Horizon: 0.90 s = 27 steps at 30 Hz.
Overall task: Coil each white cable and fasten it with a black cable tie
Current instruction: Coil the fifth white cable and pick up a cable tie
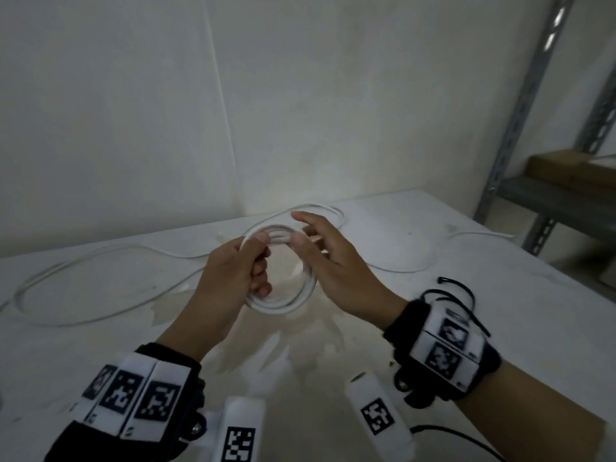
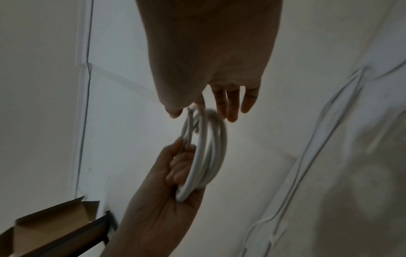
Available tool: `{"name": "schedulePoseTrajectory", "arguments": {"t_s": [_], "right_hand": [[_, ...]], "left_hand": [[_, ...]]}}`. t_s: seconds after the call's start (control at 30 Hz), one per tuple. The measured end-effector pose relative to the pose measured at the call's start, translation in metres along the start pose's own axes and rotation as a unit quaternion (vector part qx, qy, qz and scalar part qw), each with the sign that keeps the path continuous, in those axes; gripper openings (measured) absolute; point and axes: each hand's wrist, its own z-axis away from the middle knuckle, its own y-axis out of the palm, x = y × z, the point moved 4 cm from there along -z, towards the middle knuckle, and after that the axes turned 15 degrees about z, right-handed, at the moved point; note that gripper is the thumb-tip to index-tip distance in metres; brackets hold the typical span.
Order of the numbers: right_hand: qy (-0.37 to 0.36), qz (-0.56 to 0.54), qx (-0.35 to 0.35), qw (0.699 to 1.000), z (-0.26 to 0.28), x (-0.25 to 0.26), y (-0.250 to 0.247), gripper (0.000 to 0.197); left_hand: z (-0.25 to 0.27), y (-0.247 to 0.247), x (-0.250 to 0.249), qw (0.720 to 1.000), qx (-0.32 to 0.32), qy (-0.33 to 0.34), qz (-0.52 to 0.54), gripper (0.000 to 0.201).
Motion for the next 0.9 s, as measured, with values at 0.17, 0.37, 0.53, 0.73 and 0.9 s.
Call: {"name": "schedulePoseTrajectory", "arguments": {"t_s": [0.17, 0.37, 0.53, 0.73, 0.9], "right_hand": [[0.116, 0.197, 0.014, 0.973, 0.032, -0.053, -0.069, 0.017], [0.251, 0.391, 0.130, 0.876, 0.062, -0.124, -0.128, 0.033], [0.318, 0.457, 0.210, 0.804, 0.067, -0.152, -0.137, 0.040], [0.329, 0.466, 0.189, 0.800, 0.054, -0.159, -0.131, 0.027], [0.316, 0.482, 0.168, 0.799, 0.047, -0.159, -0.129, 0.023]], "left_hand": [[-0.005, 0.010, 0.014, 1.000, 0.006, -0.014, 0.007, 0.029], [-0.009, 0.024, 0.026, 0.999, 0.000, -0.039, 0.021, 0.028], [-0.011, 0.025, 0.026, 0.999, -0.032, -0.030, 0.029, 0.029], [-0.013, 0.021, 0.023, 0.998, -0.055, -0.023, 0.034, 0.030], [-0.015, 0.015, 0.022, 0.997, -0.061, -0.020, 0.030, 0.030]]}}
